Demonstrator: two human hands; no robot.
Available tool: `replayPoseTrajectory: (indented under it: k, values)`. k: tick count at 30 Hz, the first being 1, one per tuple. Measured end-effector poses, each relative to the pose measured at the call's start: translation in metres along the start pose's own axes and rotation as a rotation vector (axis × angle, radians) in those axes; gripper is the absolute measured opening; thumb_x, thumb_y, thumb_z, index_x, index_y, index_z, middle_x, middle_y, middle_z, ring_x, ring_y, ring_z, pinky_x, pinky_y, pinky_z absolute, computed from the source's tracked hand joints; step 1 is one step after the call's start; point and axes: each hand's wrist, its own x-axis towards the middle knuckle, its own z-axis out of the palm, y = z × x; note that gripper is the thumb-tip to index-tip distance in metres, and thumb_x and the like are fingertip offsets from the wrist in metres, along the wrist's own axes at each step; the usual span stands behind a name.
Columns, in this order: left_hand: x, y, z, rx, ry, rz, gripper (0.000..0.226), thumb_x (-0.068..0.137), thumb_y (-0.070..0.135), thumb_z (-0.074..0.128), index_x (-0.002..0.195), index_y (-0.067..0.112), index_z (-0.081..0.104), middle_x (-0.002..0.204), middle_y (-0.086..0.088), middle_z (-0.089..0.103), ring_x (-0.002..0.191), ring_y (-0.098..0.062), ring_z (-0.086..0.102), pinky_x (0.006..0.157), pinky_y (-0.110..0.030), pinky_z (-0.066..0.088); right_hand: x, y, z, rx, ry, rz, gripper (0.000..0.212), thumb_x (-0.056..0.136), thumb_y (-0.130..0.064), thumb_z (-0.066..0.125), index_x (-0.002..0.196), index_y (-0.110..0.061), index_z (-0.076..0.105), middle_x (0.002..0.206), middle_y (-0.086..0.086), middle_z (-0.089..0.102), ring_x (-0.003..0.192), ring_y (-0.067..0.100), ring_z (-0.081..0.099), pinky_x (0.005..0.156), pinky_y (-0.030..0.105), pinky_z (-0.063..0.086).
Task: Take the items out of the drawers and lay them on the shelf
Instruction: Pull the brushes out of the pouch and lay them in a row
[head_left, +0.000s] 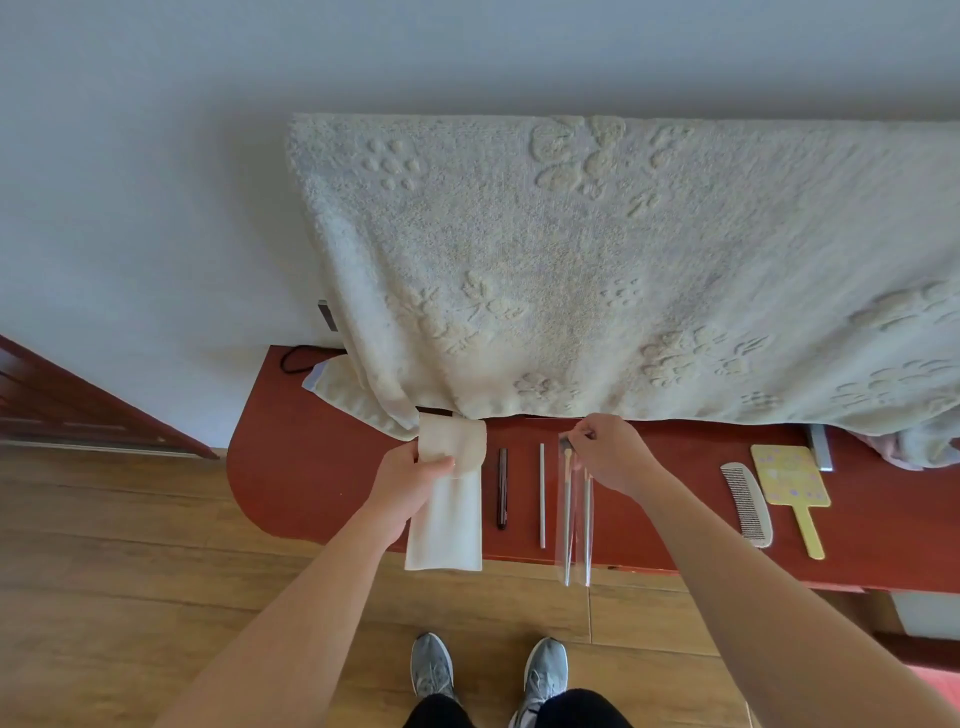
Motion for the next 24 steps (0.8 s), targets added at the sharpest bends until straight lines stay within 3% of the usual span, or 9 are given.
replayPoseTrajectory:
  k: [6,11,20,24]
  values:
    - [0.030,-0.024,-0.002,0.069,0.065,-0.046,0.011,0.088,0.017,0.069,0.099,0.018,0.070,0.099,-0.005,0.074,0.097,-0.026,0.069,0.085,-0.038,0.053,0.029,0.037,0.013,-0.070,0.008,0.077,0.022,0.097,-0.024,0.046,0.083,-0.017,0.061,0.086,-0.003,0.071,0.057,0.014,0.058,0.052,0.026,0.044]
    - [0.050,-0.037,-0.007,0.087,0.171,-0.066,0.009,0.087,0.016,0.067,0.096,0.014,0.067,0.098,-0.010,0.071,0.081,-0.019,0.064,0.069,-0.031,0.047,0.047,0.054,0.022,-0.081,0.020,0.110,0.020,0.099,-0.024,0.045,0.091,-0.014,0.060,0.076,0.002,0.064,0.059,0.015,0.056,0.051,0.025,0.041]
    - [0.066,-0.047,0.003,0.066,0.154,-0.042,0.012,0.089,0.018,0.067,0.102,0.018,0.066,0.095,0.000,0.071,0.083,-0.016,0.066,0.066,-0.026,0.048,0.068,0.075,0.042,-0.128,0.115,0.117,0.016,0.099,-0.023,0.047,0.095,-0.015,0.060,0.083,0.001,0.063,0.067,0.015,0.057,0.052,0.027,0.040]
    - [0.069,-0.052,-0.007,0.067,0.193,-0.035,0.008,0.089,0.016,0.065,0.097,0.017,0.066,0.094,-0.007,0.071,0.080,-0.019,0.065,0.068,-0.032,0.049,0.073,0.081,0.050,-0.196,0.187,0.068,0.016,0.099,-0.025,0.048,0.099,-0.017,0.062,0.101,0.002,0.056,0.075,0.018,0.056,0.061,0.029,0.042]
